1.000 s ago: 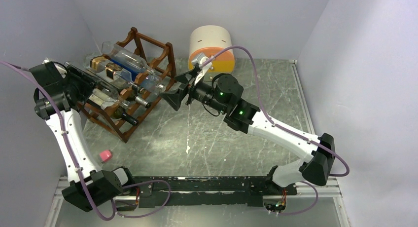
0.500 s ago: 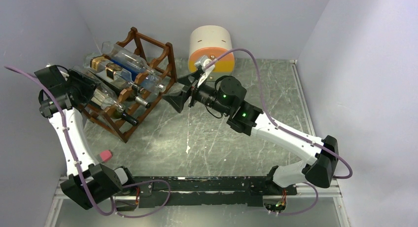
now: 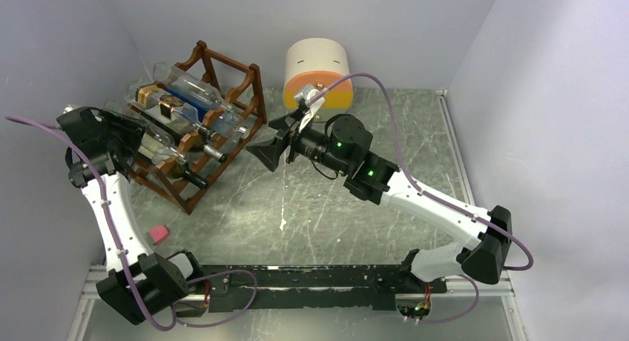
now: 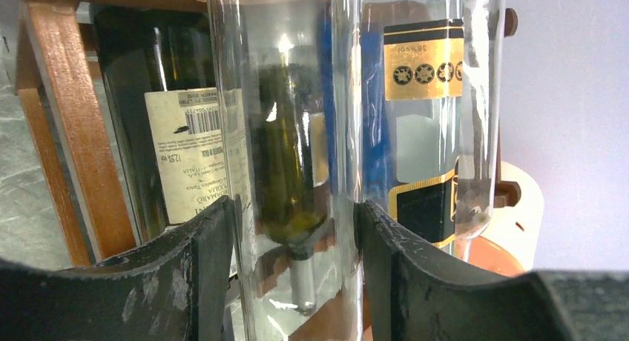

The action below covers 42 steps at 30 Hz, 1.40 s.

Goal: Put the wine bottle on the wine rack

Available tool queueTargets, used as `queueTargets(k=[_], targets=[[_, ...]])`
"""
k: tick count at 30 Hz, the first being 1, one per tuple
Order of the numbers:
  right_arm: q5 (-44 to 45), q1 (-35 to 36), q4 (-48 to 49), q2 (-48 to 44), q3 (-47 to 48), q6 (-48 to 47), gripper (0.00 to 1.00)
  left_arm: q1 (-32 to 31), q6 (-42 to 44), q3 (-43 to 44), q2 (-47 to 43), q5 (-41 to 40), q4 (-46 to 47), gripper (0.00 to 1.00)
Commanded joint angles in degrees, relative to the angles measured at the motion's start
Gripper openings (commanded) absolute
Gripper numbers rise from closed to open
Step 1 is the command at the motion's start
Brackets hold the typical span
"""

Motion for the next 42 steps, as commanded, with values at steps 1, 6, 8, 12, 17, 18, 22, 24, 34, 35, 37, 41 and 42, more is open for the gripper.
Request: queueTargets(k=[1,6,8,12,17,18,22,24,34,35,37,41,42], targets=[[-0.2,-0.2,-0.8,-0.1,2.1,1.2,0.95,0.4,1.1,-3.1,0.1,-4.5,-1.2,0.25],[-1.0,-0.2,-1.1,0.6,2.7,2.0,0.95,0.4,2.2,-2.9,0.5,-7.6,-1.4,0.44],[-0.8,-0.2,-1.2,0.7,2.7,2.1,0.95,0.4,2.8,-2.6,0.7,-7.4,-1.2,0.5],[-0.1,-0.1,-1.9,0.5,2.9,2.0,0.95,0.5,3.6,-1.5,0.6,-8.1,-2.5,0.68],[1.2,-0.2,-2.5,-0.4,2.6,2.1,0.96,0.4,5.8,-0.8,-1.9,-11.7,-3.4,0.88],[1.4,-0.2,-2.6,-0.6,2.5,2.0,0.97,0.4,6.4,-0.4,-2.2,-12.3,-3.9,0.89],[2.7,-0.2,-3.3,-1.8,1.7,1.7,0.98,0.5,8.1,0.8,-3.7,-13.3,-5.3,0.91],[3.1,-0.2,-4.2,-2.4,1.5,1.4,1.0,0.4,8.9,1.4,-5.0,-13.8,-5.2,0.91],[13.1,-0.2,-12.0,-8.7,-7.4,-2.7,1.0,-1.2,21.0,7.5,-11.5,-1.0,-8.6,0.9],[15.6,-0.2,-13.5,-9.5,-8.8,-2.2,1.0,-2.2,22.0,7.2,-12.6,1.9,-7.7,0.9],[20.4,-0.2,-17.5,-10.8,-10.5,-0.3,1.0,-4.7,24.3,7.0,-14.7,6.9,-6.7,0.89],[28.1,-0.1,-23.2,-13.9,-13.2,3.9,1.0,-14.7,29.2,6.0,-19.6,13.0,-5.3,0.86],[30.7,-0.2,-24.1,-14.8,-13.7,4.9,1.0,-16.9,30.1,5.8,-21.2,14.0,-5.2,0.86]])
